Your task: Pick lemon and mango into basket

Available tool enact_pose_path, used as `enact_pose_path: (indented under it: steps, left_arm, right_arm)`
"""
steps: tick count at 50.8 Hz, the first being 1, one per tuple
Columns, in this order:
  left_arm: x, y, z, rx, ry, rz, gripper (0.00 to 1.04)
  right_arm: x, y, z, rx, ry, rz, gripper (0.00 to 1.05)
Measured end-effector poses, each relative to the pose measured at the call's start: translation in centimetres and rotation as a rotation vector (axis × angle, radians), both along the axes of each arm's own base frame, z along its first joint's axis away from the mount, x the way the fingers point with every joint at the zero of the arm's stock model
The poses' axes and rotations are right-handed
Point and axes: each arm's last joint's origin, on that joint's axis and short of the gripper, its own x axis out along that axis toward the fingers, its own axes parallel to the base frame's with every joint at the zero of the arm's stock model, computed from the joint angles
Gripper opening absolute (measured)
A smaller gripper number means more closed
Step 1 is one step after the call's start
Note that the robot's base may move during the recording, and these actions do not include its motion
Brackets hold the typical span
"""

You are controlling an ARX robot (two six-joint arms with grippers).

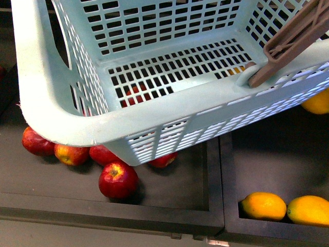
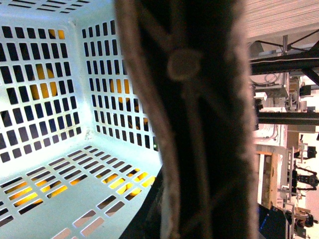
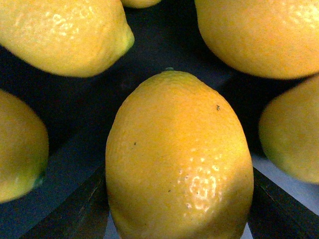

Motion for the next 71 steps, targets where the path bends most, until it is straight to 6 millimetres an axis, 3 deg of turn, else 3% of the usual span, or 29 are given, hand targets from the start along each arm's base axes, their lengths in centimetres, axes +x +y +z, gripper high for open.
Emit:
enact_pose_path:
  steps: [6, 19, 21, 26, 33, 35, 48, 60, 71]
  left_arm:
    - [0.0, 0.0, 0.0, 0.0, 0.0, 0.0, 0.05]
    - [0.0, 0.0, 0.0, 0.0, 0.0, 0.0, 0.05]
    - [0.0, 0.0, 0.0, 0.0, 0.0, 0.001, 0.05]
    - [0.0, 0.0, 0.0, 0.001, -0.001, 0.001, 0.05]
    - [0.0, 0.0, 0.0, 0.0, 0.0, 0.0, 0.05]
    - [0.0, 0.0, 0.0, 0.0, 0.0, 0.0, 0.05]
    - [0.0, 0.0, 0.0, 0.001, 0.0, 0.001, 0.05]
    - [0.0, 0.0, 0.0, 0.001, -0.001, 0.002, 0.05]
    - [0.0, 0.0, 0.0, 0.001, -0.001, 0.002, 0.05]
  right_arm:
    - [-3.1, 0.5, 3.3, 0.038, -0.061, 0.037, 0.64]
    - [-11.4, 2.1, 13.8, 0.133, -0.207, 0.131, 0.63]
    - [-12.0, 2.3, 14.6, 0.135, -0.219, 0.137, 0.63]
    - [-14.6, 3.4, 19.0, 0.135, -0.291, 0.177, 0.63]
    - [-16.4, 5.7, 24.9, 0.099, -0.432, 0.23, 0.63]
    - [-16.6, 6.3, 25.8, 0.095, -0.454, 0.243, 0.63]
    - [-16.3, 10.8, 29.0, 0.115, -0.546, 0.35, 0.63]
    - [-15.2, 15.8, 30.4, 0.144, -0.582, 0.467, 0.63]
    - [-14.9, 18.6, 30.6, 0.154, -0.589, 0.536, 0.63]
